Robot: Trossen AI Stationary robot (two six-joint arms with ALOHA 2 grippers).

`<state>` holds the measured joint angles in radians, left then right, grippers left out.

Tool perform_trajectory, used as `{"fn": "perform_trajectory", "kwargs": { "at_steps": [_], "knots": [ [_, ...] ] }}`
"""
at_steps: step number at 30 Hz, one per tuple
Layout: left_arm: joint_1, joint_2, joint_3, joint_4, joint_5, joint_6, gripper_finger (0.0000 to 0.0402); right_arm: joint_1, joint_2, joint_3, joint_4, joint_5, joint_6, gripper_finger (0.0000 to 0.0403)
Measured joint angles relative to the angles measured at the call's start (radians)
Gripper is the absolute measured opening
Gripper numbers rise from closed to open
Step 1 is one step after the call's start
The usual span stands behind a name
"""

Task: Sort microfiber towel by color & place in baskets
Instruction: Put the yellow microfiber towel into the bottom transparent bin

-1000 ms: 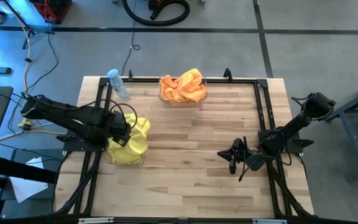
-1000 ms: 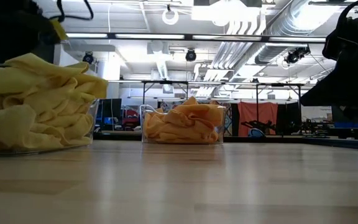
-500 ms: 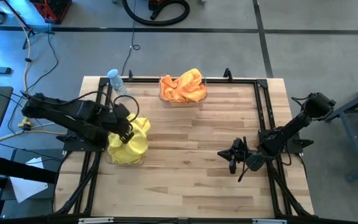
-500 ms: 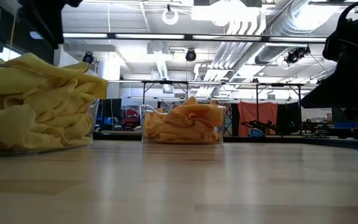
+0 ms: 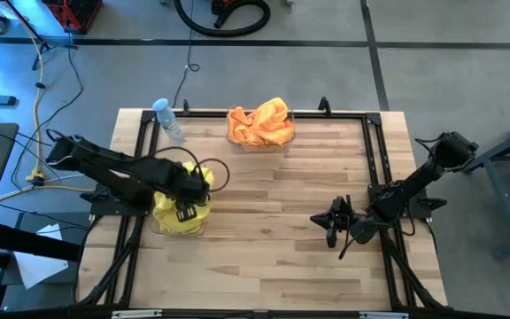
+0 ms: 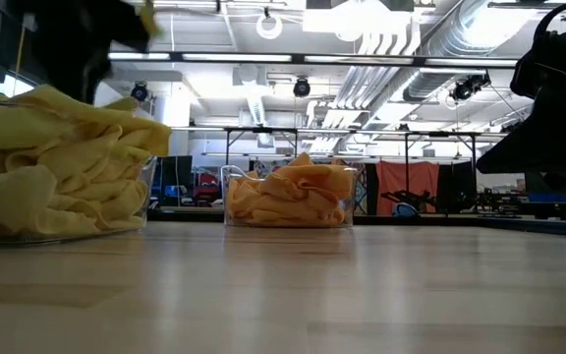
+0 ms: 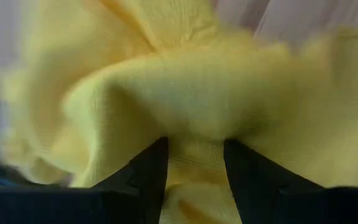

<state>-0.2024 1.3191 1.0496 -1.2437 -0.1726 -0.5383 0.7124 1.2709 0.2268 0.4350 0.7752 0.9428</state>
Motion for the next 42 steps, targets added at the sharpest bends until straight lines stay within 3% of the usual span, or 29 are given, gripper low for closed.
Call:
{"fn": "perform_trajectory", "kwargs": {
  "at_steps": [9,15,21,30,38,42],
  "knots": [
    [0.009,-0.037,-0.367,0.430,0.085,0.022,0.0144,0.002,0.000,0.000,-0.014,-0.001,0.000,0.0002],
    [0.051,-0.038,-0.436,0.485,0.123,-0.029,0.0144,0.002,0.000,0.000,-0.020,-0.001,0.002,0.0002],
    [0.056,-0.049,-0.359,0.402,0.123,-0.040,0.0144,0.002,0.000,0.000,-0.030,-0.001,0.026,0.0002],
    [0.050,-0.062,-0.142,0.050,0.068,-0.127,0.0144,0.002,0.000,0.000,-0.038,-0.001,0.026,0.0002],
    [0.028,-0.063,0.003,-0.020,0.036,-0.105,0.0144,0.002,0.000,0.000,-0.055,0.000,0.026,0.0002],
    [0.029,-0.064,0.036,0.011,-0.049,-0.043,0.0144,0.002,0.000,0.000,-0.055,0.000,0.026,0.0002]
  ]
}}
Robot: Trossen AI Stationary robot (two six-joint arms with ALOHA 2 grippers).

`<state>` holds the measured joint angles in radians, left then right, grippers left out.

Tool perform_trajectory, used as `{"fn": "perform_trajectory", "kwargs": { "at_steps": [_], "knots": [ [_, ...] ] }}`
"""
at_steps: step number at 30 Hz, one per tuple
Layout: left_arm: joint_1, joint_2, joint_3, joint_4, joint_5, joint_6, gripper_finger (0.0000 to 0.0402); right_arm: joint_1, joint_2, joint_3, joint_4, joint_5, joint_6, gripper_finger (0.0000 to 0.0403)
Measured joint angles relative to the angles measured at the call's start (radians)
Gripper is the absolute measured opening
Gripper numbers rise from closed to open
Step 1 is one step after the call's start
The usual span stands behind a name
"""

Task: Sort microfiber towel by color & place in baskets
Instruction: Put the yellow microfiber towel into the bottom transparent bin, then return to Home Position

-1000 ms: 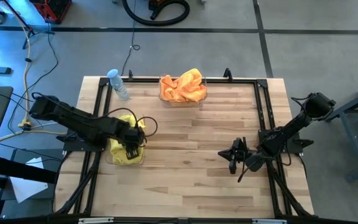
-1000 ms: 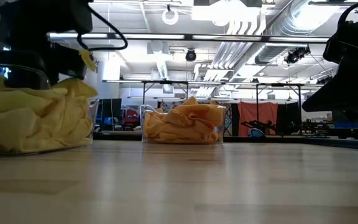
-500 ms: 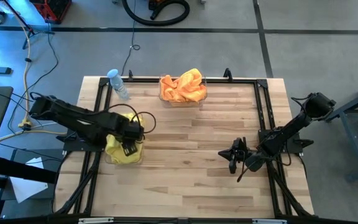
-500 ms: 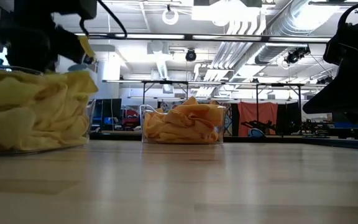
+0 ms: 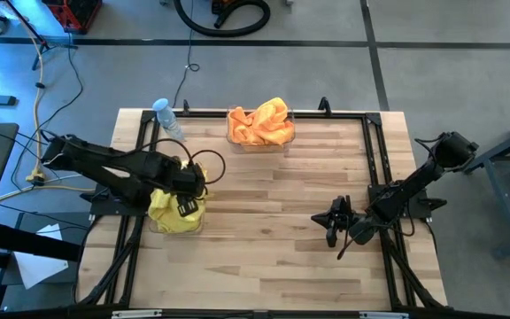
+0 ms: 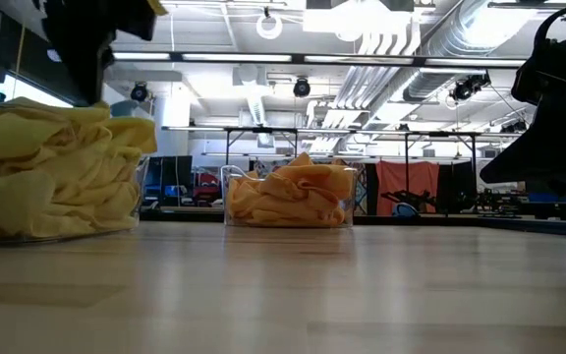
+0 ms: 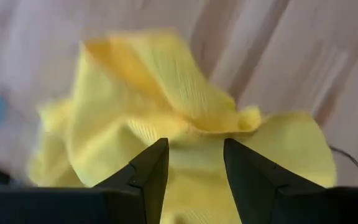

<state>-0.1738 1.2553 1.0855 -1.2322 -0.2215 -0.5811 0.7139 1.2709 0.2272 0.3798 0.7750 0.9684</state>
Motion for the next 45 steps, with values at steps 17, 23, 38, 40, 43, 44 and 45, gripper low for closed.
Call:
{"fn": "perform_trajectory", "kwargs": {
  "at_steps": [17,23,38,40,43,44,45],
  "knots": [
    [0.094,0.000,-0.350,0.381,0.059,0.274,0.0144,0.000,0.000,0.000,-0.030,0.008,0.000,0.0002],
    [0.129,-0.004,-0.416,0.431,0.089,0.230,0.0144,0.000,0.000,0.000,-0.032,0.022,0.000,0.0002],
    [0.128,-0.215,-0.305,0.295,0.113,0.138,0.0144,0.000,0.000,0.000,-0.037,0.022,0.021,0.0002],
    [0.128,-0.246,-0.294,0.292,0.127,0.137,0.0144,0.000,0.000,0.000,-0.040,0.022,0.030,0.0002],
    [0.127,-0.289,-0.280,0.292,0.155,0.137,0.0144,0.000,0.000,0.000,-0.040,0.022,0.053,0.0002],
    [0.127,-0.304,-0.277,0.292,0.164,0.136,0.0144,0.000,0.000,0.000,-0.040,0.022,0.053,0.0002],
    [0.127,-0.320,-0.275,0.292,0.167,0.136,0.0144,0.000,0.000,0.000,-0.040,0.022,0.053,0.0002]
  ]
}}
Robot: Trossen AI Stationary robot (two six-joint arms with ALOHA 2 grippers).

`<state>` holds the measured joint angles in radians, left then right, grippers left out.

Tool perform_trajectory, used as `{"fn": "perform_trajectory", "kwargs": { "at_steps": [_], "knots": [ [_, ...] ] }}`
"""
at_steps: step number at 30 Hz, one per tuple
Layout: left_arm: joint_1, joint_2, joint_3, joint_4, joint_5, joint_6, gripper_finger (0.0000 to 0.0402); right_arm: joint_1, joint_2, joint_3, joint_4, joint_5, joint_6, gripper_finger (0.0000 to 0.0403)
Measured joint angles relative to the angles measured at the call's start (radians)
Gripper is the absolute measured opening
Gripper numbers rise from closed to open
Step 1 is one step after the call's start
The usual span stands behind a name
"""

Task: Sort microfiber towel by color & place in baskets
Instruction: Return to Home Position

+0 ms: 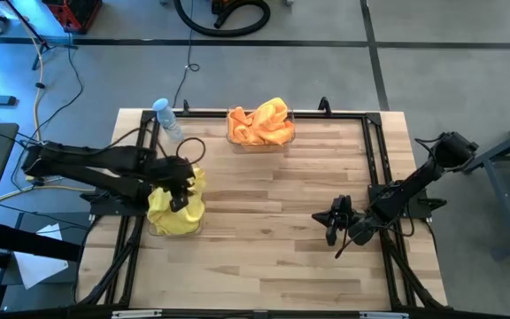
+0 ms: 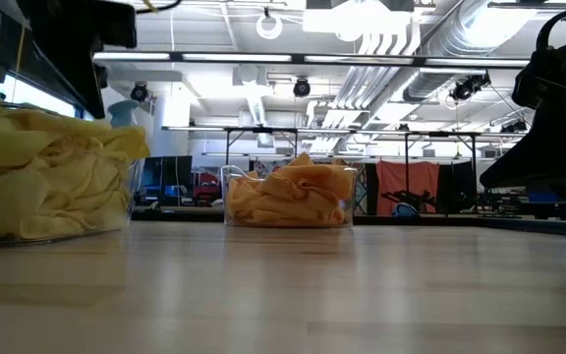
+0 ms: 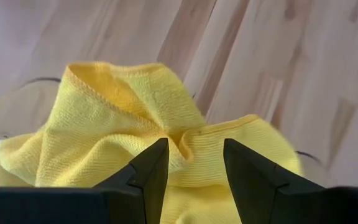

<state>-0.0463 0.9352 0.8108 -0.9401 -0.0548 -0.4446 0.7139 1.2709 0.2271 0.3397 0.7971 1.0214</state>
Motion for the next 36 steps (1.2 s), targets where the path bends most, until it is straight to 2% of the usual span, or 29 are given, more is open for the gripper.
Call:
{"fn": "perform_trajectory", "kwargs": {
  "at_steps": [6,9,15,19,22,27,30,36],
  "knots": [
    [0.000,-0.087,0.004,0.004,0.003,-0.048,0.0143,0.000,0.000,0.000,0.000,0.000,0.000,0.0002],
    [-0.009,-0.115,0.004,0.004,-0.001,-0.052,0.0125,0.000,0.000,0.000,0.000,0.000,0.000,0.0002],
    [-0.103,-0.161,0.004,0.052,-0.135,0.030,0.0017,0.000,0.000,0.000,0.000,0.000,0.000,0.0002],
    [-0.174,-0.197,0.002,0.108,-0.235,0.070,0.0011,0.000,0.000,0.000,0.000,0.000,0.000,0.0002],
    [-0.222,-0.241,-0.066,0.244,-0.276,0.139,0.0002,0.000,0.000,0.000,0.000,0.000,-0.005,0.0002],
    [-0.238,-0.347,-0.281,0.606,-0.253,0.293,0.0001,0.000,0.000,0.000,-0.002,0.000,-0.006,0.0002],
    [-0.199,-0.412,-0.388,0.781,-0.176,0.359,0.0000,0.000,0.000,0.000,-0.003,0.000,-0.007,0.0002],
    [-0.088,-0.558,-0.482,0.835,-0.055,0.381,0.0000,0.000,0.000,0.000,-0.001,0.000,-0.006,0.0002]
  ]
}}
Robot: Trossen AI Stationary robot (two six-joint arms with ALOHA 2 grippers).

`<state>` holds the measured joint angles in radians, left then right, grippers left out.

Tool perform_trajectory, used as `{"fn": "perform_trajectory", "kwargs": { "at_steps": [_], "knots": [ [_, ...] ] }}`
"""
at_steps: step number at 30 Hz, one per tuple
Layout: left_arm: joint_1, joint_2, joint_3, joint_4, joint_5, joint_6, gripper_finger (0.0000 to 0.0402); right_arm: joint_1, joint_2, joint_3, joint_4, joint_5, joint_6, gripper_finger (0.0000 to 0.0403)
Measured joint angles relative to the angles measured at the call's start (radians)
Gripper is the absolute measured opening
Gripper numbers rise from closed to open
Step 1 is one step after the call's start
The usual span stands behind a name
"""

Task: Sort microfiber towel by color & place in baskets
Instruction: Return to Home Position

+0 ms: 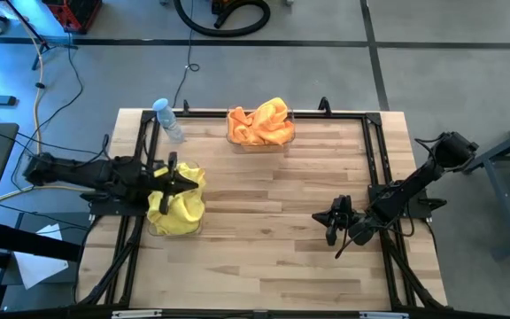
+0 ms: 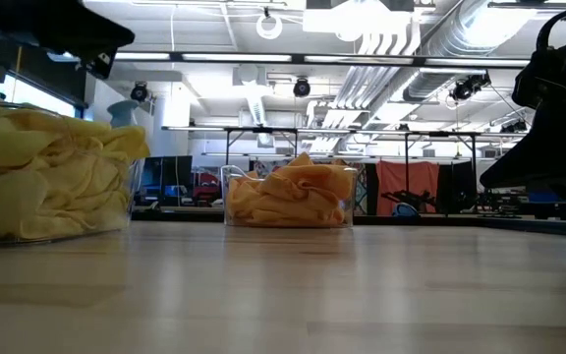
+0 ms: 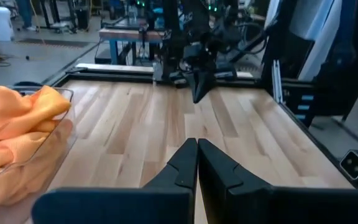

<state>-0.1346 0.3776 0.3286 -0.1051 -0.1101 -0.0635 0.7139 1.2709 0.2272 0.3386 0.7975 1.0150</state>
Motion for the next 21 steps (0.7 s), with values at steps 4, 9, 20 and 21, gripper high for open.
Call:
{"fn": "perform_trajectory", "kwargs": {
  "at_steps": [4,9,20,21],
  "knots": [
    [0.025,-0.107,-0.060,-0.002,0.024,-0.003,0.0000,0.000,0.000,0.000,0.000,0.000,0.007,0.0002],
    [0.025,-0.258,-0.151,0.000,-0.001,0.021,0.0000,0.000,0.000,0.000,-0.001,0.000,0.006,0.0002],
    [0.053,-0.377,-0.268,0.071,0.017,0.138,0.0000,-0.001,0.000,0.000,-0.017,-0.005,0.026,0.0002],
    [0.059,-0.373,-0.275,0.082,0.030,0.149,0.0000,-0.002,0.000,0.000,-0.017,-0.013,0.049,0.0002]
  ]
}}
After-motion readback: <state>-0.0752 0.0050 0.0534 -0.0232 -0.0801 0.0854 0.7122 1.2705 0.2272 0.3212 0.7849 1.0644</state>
